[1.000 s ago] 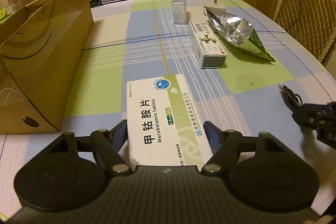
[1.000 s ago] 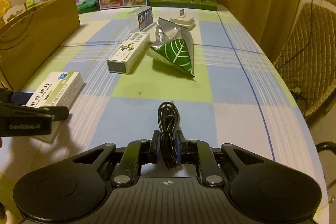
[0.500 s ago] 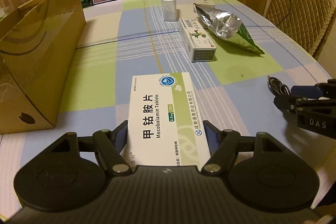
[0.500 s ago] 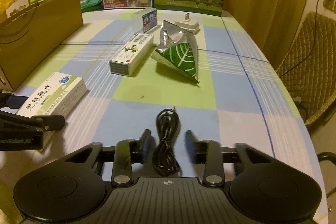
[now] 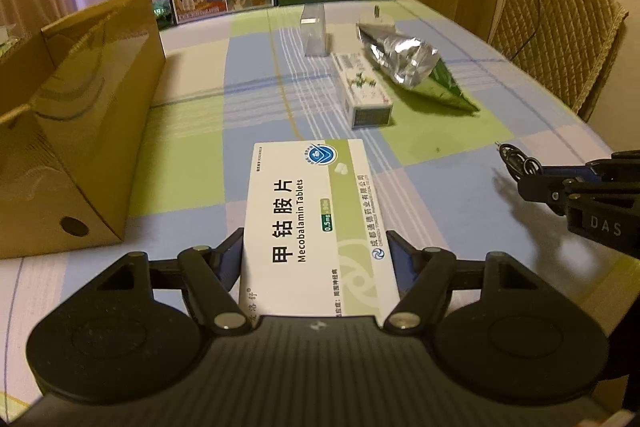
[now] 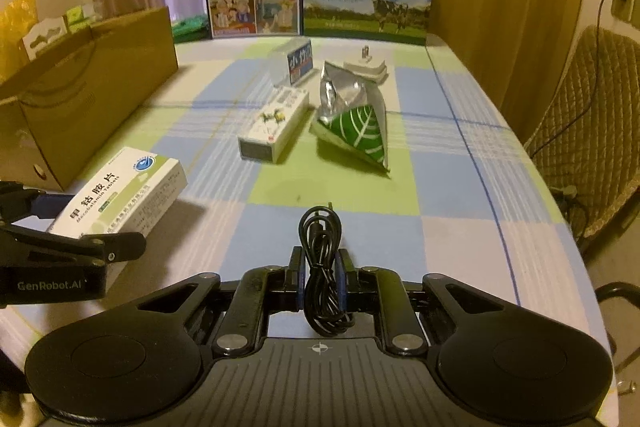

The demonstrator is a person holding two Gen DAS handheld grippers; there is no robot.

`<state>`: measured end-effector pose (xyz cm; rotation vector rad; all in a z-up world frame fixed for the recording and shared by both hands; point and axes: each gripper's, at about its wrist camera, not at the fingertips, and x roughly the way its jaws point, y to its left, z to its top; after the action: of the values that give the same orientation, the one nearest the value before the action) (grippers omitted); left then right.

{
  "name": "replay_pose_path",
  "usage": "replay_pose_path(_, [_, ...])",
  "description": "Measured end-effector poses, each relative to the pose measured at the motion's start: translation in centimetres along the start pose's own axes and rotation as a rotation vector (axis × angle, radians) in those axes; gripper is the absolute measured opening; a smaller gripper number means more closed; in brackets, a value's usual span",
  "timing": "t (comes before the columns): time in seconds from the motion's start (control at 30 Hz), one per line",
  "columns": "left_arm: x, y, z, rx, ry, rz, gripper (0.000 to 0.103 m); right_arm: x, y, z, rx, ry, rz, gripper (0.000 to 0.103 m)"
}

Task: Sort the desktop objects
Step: 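Lift and carry the medicine box and black cable toward the cardboard box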

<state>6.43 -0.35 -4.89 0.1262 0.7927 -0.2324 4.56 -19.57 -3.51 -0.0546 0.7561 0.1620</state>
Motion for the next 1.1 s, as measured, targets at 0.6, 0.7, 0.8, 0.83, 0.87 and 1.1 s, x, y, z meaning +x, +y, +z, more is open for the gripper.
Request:
replay_pose_path(0.6, [-5.5,2.6,1.3,-0.054,-0.09,0.033,0.068,-3.7,3.2,2.9,-0.013,-0.087,0.064,0.012])
replay_pose_path(0.7, [-6.1,2.9,1.1,-0.062,-0.097,0.035,0.068,-3.9,3.5,3.1,-0.018,-0.091,0.065,0.012])
replay_pose_path(0.8, [-6.6,3.2,1.0,-0.072,-0.102,0.036,0.068,-4.2,3.9,3.2,-0.027,-0.095,0.066,0.012])
replay_pose_path(0.83, [-6.7,3.3,1.0,-0.076,-0.104,0.036,0.068,-4.2,4.0,3.3,-0.029,-0.095,0.068,0.012])
replay_pose_path(0.87, [-6.8,3.4,1.0,-0.079,-0.105,0.036,0.068,-4.3,4.1,3.3,-0.031,-0.096,0.068,0.012])
replay_pose_path(1.1, [-7.4,4.2,1.1,-0.097,-0.115,0.035,0.068,-4.4,5.0,3.7,-0.045,-0.101,0.077,0.012])
